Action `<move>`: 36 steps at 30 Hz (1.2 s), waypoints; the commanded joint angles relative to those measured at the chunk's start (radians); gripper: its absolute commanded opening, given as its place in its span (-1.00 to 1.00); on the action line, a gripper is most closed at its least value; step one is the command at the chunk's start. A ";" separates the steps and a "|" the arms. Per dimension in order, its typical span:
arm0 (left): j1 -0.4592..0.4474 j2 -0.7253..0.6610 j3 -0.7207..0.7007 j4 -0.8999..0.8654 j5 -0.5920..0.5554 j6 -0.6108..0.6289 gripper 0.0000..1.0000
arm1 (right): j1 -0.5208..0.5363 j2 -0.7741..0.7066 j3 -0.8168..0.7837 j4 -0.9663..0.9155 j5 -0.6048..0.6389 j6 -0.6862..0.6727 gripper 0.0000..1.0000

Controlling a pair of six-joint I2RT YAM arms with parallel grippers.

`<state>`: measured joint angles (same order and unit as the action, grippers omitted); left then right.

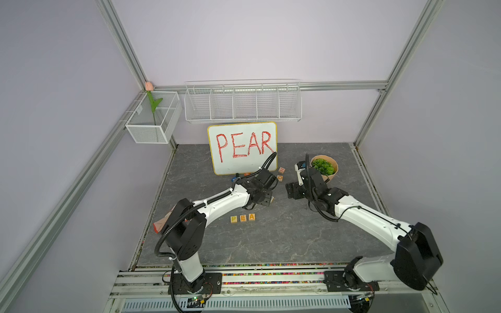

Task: Spell the uppercase word “pear” with letter blocks
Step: Pick up the letter block from the center of the board.

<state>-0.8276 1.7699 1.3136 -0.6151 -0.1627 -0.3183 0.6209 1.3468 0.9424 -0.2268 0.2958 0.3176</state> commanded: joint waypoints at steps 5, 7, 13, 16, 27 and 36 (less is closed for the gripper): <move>-0.005 0.183 0.154 -0.007 0.071 0.152 0.10 | -0.012 -0.167 -0.094 -0.053 0.123 0.052 0.78; -0.005 0.215 0.183 -0.002 0.073 0.159 0.10 | -0.014 -0.197 -0.112 -0.064 0.137 0.051 0.78; -0.005 0.290 0.258 -0.023 0.063 0.191 0.10 | -0.020 -0.248 -0.146 -0.069 0.148 0.045 0.78; -0.005 0.315 0.276 -0.023 0.062 0.194 0.09 | -0.024 -0.261 -0.148 -0.074 0.149 0.032 0.78; -0.005 0.377 0.308 -0.042 0.054 0.187 0.00 | -0.030 -0.268 -0.160 -0.062 0.131 0.026 0.78; -0.005 0.394 0.304 -0.052 0.065 0.168 -0.18 | -0.032 -0.274 -0.162 -0.060 0.120 0.024 0.78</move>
<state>-0.8276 2.1471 1.5955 -0.6483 -0.1036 -0.1463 0.5949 1.0904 0.7967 -0.2993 0.4221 0.3511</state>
